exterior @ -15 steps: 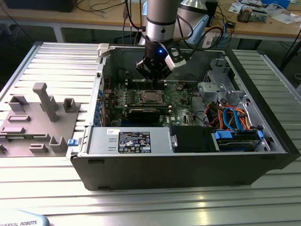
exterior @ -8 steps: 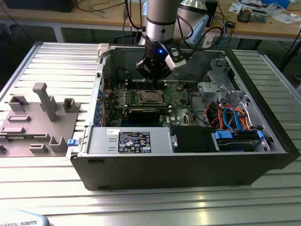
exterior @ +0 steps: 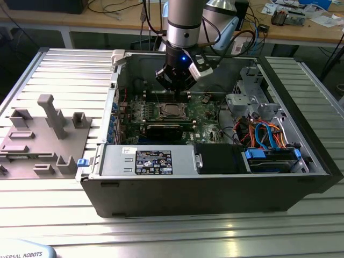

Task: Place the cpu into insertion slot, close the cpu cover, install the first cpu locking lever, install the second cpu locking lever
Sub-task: 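Install the first cpu locking lever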

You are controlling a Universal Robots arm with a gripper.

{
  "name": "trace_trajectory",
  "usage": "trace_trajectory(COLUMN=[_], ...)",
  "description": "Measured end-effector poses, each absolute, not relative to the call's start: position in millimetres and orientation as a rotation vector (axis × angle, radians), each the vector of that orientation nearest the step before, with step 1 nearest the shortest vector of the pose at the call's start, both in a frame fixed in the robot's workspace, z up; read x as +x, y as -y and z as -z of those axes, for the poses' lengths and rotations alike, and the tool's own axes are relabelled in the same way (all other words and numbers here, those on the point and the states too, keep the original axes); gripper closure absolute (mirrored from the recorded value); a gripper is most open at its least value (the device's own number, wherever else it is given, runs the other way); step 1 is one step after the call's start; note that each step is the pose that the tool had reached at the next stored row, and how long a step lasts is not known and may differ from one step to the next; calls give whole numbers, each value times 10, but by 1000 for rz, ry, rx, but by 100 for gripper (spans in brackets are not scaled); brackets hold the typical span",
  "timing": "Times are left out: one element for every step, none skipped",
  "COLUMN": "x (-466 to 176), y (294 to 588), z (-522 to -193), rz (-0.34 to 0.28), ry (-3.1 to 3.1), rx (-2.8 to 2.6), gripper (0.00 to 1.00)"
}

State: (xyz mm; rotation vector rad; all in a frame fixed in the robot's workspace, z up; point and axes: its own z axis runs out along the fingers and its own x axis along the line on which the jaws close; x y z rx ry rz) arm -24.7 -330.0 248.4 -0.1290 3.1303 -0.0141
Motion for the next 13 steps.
trace_trajectory(x=[-247,-247,-246,-247,-247,-247,-247,-247,-247,-247,-247,-247,-247], y=[3300,3300,3301,3301,3302,3302,3302,3303,3303,3303,3304,3305,3305], z=[-2484,-2484,-2483,-2484,-2484,-2484,-2484,-2484,-2484,-2484,-2484,-2484,-2484], rz=[14,14,14,14,14,14,14,14,14,14,13,13,13], ry=[-3130,-3130,-3130,-3130,-3130,-3130,-3130,-3130,-3130,-3130,-3130,-3130,-3130], rx=[-131,-133,-134,-135,-136,-137,-137,-139,-140,-140,-142,-143,-144], gripper=[89,89,89,89,89,89,89,89,89,89,89,89,89])
